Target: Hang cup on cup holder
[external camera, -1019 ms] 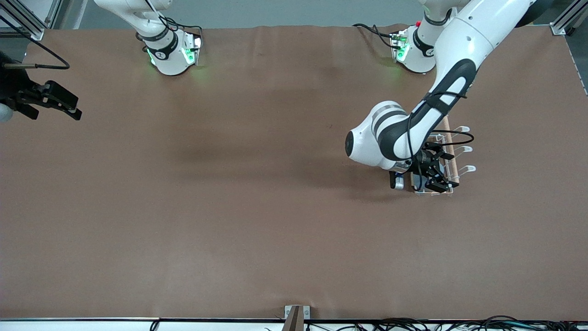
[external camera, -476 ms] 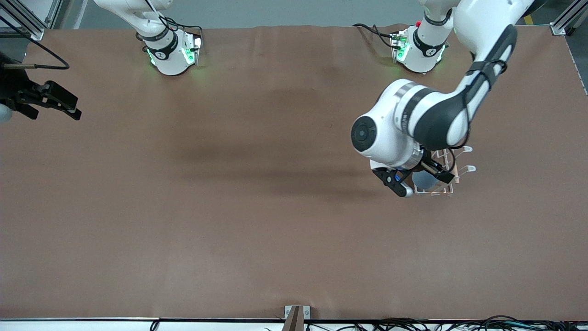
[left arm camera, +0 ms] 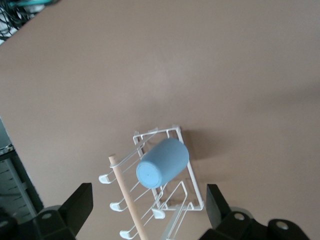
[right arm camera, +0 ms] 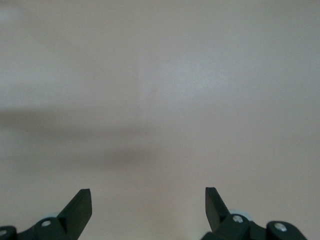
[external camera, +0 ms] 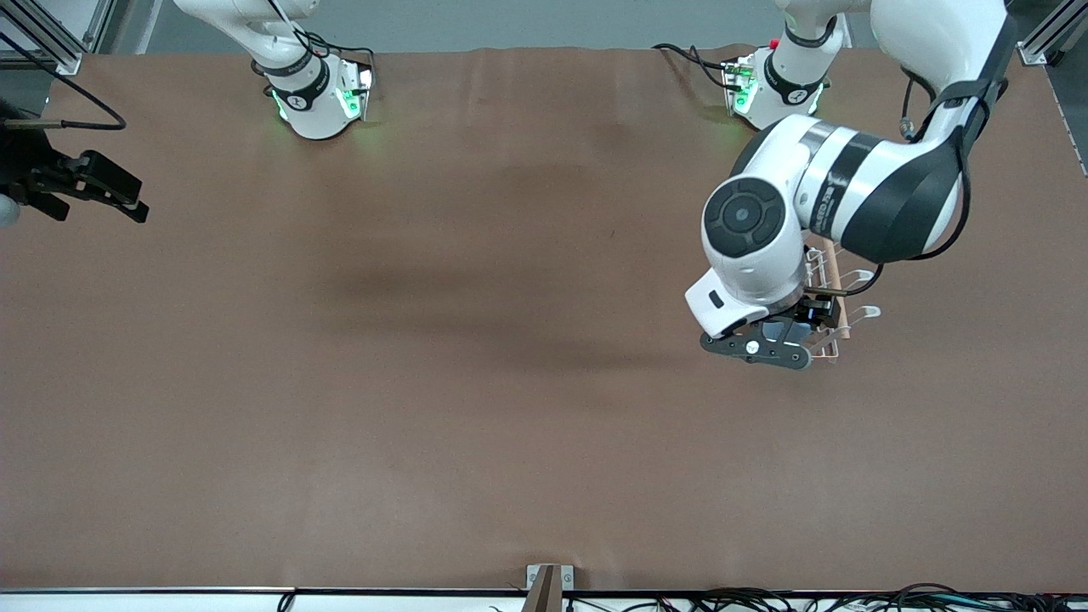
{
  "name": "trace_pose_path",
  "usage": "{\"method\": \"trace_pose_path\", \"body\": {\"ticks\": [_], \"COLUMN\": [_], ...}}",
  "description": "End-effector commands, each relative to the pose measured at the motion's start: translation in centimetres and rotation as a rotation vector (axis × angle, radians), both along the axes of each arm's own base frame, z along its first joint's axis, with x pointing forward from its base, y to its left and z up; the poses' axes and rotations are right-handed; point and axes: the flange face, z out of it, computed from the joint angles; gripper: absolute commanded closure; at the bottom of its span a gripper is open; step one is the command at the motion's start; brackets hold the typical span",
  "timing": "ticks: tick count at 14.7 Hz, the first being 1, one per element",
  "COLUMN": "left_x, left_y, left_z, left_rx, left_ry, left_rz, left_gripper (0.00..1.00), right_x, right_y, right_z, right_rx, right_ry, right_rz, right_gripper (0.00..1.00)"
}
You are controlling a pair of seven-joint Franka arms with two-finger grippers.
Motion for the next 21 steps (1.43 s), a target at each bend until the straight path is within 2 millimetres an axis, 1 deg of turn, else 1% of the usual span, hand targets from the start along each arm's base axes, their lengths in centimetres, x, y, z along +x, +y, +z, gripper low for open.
{"method": "trace_pose_path", "body": {"ticks": [1, 2, 4, 5, 6, 7, 8, 9, 11, 12, 13, 15, 18, 19, 21], "left_x": [-0.4, -0.9, -1.3, -1.4, -1.7, -1.9, -2.7, -3.2, -4.1, -4.4, -4.8, -5.7, -6.8, -7.6, -8.9], "left_y": [0.9, 0.9, 2.4, 3.2, 3.5, 4.3, 4.4, 5.3, 8.1, 9.5, 11.1, 14.3, 19.2, 20.2, 21.1], "left_z": [4.1, 5.2, 7.8, 8.7, 9.7, 11.0, 12.6, 13.9, 16.5, 17.1, 18.5, 19.6, 19.9, 19.7, 19.1], "left_rx": [-0.034, -0.043, -0.102, -0.132, -0.155, -0.18, -0.205, -0.234, -0.312, -0.357, -0.39, -0.391, -0.4, -0.409, -0.406], "left_ry": [-0.067, -0.079, -0.082, -0.08, -0.08, -0.087, -0.098, -0.1, -0.099, -0.083, -0.09, -0.085, -0.069, -0.062, -0.071], "left_rz": [0.031, 0.033, 0.072, 0.094, 0.103, 0.124, 0.135, 0.165, 0.247, 0.278, 0.3, 0.272, 0.276, 0.284, 0.297], "left_gripper": [0.0, 0.0, 0.0, 0.0, 0.0, 0.0, 0.0, 0.0, 0.0, 0.0, 0.0, 0.0, 0.0, 0.0, 0.0], "right_x": [-0.5, -0.4, -0.4, -0.4, -0.4, -0.4, -0.4, -0.4, -0.3, -0.2, -0.2, -0.1, 0.0, 0.0, 0.0], "right_y": [-0.9, -1.3, -2.3, -2.7, -3.0, -2.9, -2.9, -2.9, -2.9, -2.9, -2.8, -3.0, -3.0, -3.0, -3.0], "right_z": [0.3, 0.4, 0.6, 0.6, 0.7, 1.0, 1.2, 1.1, 1.0, 0.8, 0.7, 0.5, 0.5, 0.5, 0.5], "right_rx": [-0.006, -0.006, -0.007, -0.007, -0.01, -0.016, -0.015, -0.016, -0.013, -0.012, -0.01, -0.01, -0.009, -0.009, -0.008], "right_ry": [-0.009, -0.014, -0.022, -0.022, -0.023, -0.026, -0.031, -0.026, -0.022, -0.018, -0.015, -0.012, -0.017, -0.017, -0.019], "right_rz": [0.006, 0.008, 0.025, 0.031, 0.027, 0.028, 0.022, 0.021, 0.016, 0.015, 0.017, 0.02, 0.023, 0.023, 0.023], "right_gripper": [0.0, 0.0, 0.0, 0.0, 0.0, 0.0, 0.0, 0.0, 0.0, 0.0, 0.0, 0.0, 0.0, 0.0, 0.0]}}
